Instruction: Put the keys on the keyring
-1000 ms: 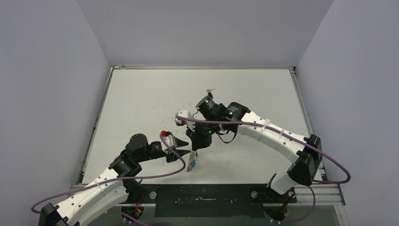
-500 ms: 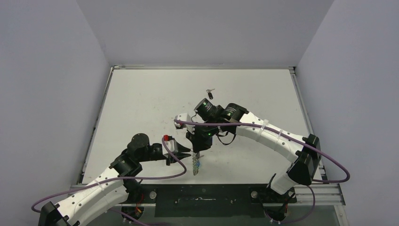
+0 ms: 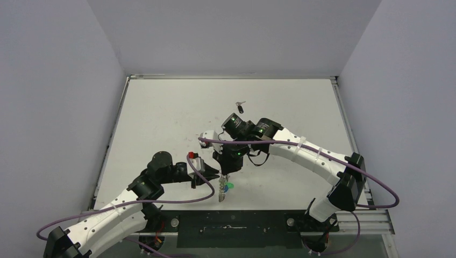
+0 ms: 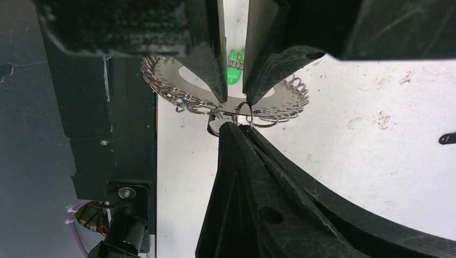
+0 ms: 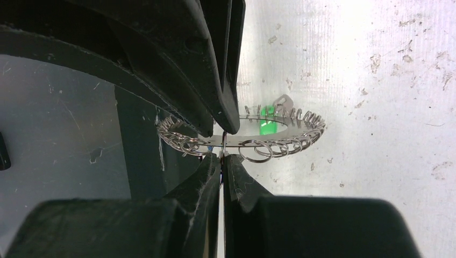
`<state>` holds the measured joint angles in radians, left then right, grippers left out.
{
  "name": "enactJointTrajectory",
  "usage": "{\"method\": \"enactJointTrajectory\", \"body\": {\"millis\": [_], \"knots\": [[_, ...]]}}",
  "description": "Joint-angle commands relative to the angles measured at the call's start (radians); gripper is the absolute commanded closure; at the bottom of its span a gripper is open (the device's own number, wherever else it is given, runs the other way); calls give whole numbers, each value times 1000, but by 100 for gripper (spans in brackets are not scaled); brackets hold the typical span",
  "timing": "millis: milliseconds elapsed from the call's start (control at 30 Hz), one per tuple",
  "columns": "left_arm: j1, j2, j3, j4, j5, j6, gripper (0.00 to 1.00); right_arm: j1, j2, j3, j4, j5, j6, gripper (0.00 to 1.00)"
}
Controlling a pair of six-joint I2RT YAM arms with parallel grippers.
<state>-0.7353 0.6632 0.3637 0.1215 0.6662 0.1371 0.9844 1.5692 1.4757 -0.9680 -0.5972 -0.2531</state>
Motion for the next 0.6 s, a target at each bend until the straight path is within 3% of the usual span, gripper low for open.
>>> {"method": "enactJointTrajectory", "body": {"millis": [0,367,567], "knots": [[-11,7,41,77,-2,-19,85,17,8,48,40,-13,5,100],[-20,27,39,100,-32,-24,79,20,15,51,43,-29,3,100],[-24,48,51,75,-9,-5,88,19,17,52,46,-20,3,100]]}}
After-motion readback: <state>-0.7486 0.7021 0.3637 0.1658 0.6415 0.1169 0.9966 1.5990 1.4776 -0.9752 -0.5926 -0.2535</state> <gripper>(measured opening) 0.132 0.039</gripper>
